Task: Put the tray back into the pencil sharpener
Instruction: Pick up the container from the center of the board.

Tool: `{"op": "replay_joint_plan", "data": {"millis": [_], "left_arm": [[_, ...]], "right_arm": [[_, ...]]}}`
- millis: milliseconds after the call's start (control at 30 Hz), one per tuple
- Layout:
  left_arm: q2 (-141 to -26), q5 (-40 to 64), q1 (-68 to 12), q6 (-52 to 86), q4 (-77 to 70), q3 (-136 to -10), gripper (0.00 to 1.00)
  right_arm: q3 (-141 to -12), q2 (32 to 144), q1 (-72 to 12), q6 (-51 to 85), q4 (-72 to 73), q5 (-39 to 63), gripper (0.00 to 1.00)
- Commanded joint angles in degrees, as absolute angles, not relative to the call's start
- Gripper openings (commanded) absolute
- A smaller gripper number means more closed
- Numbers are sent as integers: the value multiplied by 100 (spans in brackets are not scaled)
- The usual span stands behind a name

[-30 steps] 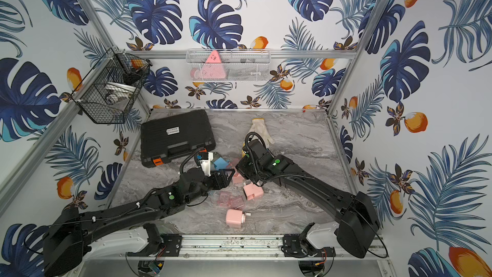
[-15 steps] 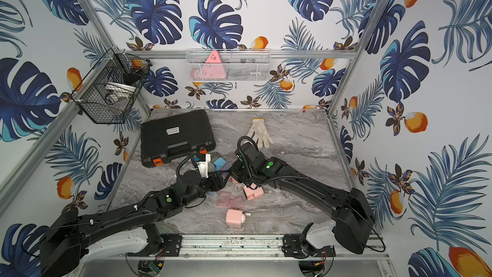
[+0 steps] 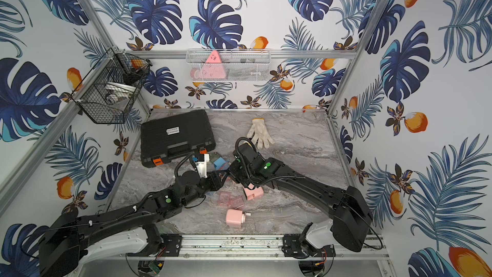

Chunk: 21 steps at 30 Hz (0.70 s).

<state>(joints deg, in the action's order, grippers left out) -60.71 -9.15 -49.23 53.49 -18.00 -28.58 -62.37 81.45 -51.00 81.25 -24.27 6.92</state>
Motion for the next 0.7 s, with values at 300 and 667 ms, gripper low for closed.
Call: {"op": "replay_joint_plan", "data": {"millis": [300,667], "left_arm": [[-6021,-1063,-4896,5365,-1640,-2900,33],[-5973,-580,-4579,5721,-1556,-2752,32]], "right_arm": [[-6141,8079,-5116,8211,-2219,674,39],[-5617,6793,-5133,6916,-2313,-875,67]]}}
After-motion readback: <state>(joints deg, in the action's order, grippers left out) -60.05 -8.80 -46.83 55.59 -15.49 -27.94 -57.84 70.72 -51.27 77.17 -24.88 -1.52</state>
